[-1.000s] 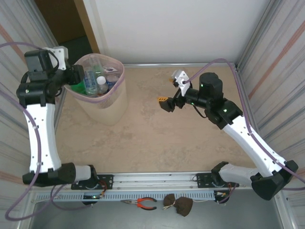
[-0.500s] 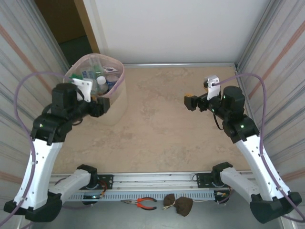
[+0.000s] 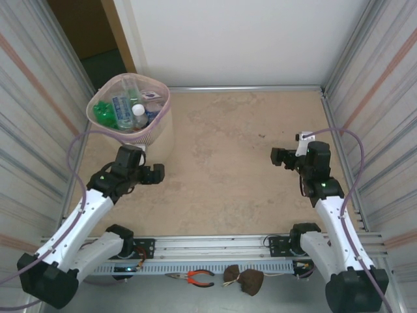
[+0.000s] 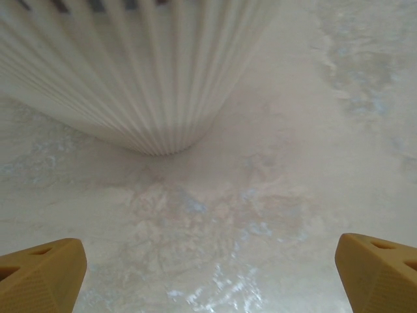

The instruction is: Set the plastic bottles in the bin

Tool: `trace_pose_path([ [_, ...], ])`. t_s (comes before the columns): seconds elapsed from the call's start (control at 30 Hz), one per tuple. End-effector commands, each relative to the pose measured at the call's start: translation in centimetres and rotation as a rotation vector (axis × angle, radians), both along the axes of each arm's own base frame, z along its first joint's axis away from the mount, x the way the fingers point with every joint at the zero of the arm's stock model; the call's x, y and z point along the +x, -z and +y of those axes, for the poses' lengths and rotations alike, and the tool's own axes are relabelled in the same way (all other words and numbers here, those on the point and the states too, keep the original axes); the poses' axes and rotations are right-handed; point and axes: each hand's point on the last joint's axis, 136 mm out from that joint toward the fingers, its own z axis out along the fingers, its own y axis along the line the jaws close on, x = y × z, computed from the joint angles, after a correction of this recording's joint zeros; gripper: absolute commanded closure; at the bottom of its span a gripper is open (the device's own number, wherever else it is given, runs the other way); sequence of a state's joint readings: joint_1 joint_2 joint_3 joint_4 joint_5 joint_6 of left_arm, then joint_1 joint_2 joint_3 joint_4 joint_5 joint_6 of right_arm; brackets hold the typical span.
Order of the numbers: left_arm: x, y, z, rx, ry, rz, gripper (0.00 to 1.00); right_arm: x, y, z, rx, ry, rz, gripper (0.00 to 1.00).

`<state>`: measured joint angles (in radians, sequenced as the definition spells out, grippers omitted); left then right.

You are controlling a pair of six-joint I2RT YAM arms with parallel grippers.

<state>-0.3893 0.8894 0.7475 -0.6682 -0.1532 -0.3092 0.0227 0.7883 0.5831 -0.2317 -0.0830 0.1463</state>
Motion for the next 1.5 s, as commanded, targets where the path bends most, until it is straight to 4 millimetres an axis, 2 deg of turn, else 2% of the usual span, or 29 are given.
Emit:
trace_pose_path([
  [0.0,2.6,-0.1,1.9,0.053,-0.089,-0.116,0.01,1.5,-0.3,-2.1,0.049,0.111,-0.084,0.01],
  [0.07,3.4,0.6,2.7,0.074,-0.104,-0.142,0.01,2.0,0.9,-3.1,0.021,0.151,-0.094,0.01],
  [0.17,4.5,1.5,3.8,0.111,-0.107,-0.190,0.02,2.8,2.4,-3.4,0.008,0.164,-0.115,0.01],
  [0.33,6.6,1.1,4.6,0.152,-0.067,-0.323,0.01,3.8,4.9,-4.1,-0.014,0.196,-0.145,0.01],
  [0.6,9.9,2.6,6.4,0.042,-0.036,-0.516,0.01,6.3,7.2,-4.0,-0.054,0.185,-0.174,0.01],
  [0.77,11.6,2.6,5.5,0.022,0.039,-0.582,0.01,7.1,7.5,-3.4,-0.108,0.146,-0.163,0.01],
  [0.93,13.3,3.6,4.9,0.025,0.108,-0.566,0.01,7.7,7.6,-2.7,-0.119,0.082,-0.187,0.01],
  [1.1,13.8,5.5,5.3,-0.048,0.124,-0.555,0.01,8.6,10.1,-3.5,-0.059,0.079,-0.164,0.01],
  [1.27,14.6,6.0,4.8,0.003,0.131,-0.517,0.02,9.7,10.6,-3.0,-0.068,0.050,-0.118,0.01],
  [1.47,14.8,6.2,5.4,0.054,0.066,-0.495,0.01,9.6,10.6,-3.6,-0.092,0.101,-0.108,0.01],
])
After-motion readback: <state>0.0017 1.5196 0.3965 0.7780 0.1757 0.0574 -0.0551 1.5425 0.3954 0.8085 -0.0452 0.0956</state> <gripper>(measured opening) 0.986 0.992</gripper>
